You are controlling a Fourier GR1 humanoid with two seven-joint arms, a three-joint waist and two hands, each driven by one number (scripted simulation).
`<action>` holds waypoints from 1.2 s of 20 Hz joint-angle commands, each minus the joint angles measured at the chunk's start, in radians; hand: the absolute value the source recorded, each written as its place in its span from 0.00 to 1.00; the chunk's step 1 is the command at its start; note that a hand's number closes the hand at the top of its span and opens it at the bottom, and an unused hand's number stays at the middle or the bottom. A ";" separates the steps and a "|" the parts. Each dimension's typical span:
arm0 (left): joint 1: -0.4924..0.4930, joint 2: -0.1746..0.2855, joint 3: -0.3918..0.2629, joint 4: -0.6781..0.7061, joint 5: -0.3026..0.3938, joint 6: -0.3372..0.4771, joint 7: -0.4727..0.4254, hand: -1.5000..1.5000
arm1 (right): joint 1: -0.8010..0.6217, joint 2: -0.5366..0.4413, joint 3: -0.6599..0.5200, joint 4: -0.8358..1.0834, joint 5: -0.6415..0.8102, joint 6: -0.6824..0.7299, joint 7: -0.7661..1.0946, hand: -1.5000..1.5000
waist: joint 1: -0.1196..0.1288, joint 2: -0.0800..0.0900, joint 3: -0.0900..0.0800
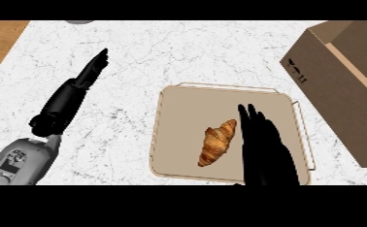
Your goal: Pick the croissant from the tray and place it in the cardboard box
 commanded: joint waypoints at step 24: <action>0.037 -0.033 0.039 0.011 -0.028 -0.019 -0.014 0.50 | -0.272 0.082 -0.081 0.383 -0.092 0.112 0.321 0.00 | -0.022 -0.008 0.005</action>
